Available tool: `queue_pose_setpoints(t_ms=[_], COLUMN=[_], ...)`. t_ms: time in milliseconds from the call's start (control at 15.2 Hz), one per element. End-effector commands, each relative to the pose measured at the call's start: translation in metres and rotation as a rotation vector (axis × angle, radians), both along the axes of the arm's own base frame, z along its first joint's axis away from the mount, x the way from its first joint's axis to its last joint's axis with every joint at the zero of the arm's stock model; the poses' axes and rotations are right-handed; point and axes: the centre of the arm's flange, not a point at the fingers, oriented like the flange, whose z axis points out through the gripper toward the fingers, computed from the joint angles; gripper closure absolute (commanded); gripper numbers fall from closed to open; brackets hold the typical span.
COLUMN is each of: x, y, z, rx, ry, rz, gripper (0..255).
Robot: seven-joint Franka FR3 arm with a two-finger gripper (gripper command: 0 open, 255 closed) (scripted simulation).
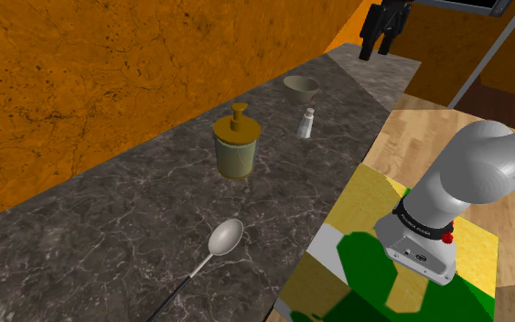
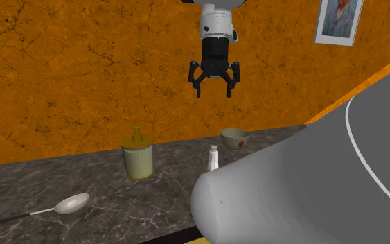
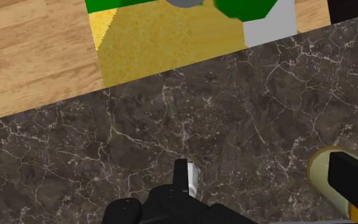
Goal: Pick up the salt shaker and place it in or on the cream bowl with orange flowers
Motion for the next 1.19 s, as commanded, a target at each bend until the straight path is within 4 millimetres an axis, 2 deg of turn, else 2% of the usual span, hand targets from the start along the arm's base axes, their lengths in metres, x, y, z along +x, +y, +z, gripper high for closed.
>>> queue_pose_setpoints(t_ms=[0, 1122], x=[0.000, 0.149], y=[0.000, -0.060], z=[0.000, -0.177], rx=[0.000, 0.039], ry=[0.000, 0.123], rz=[0.000, -0.142], gripper=[0, 0])
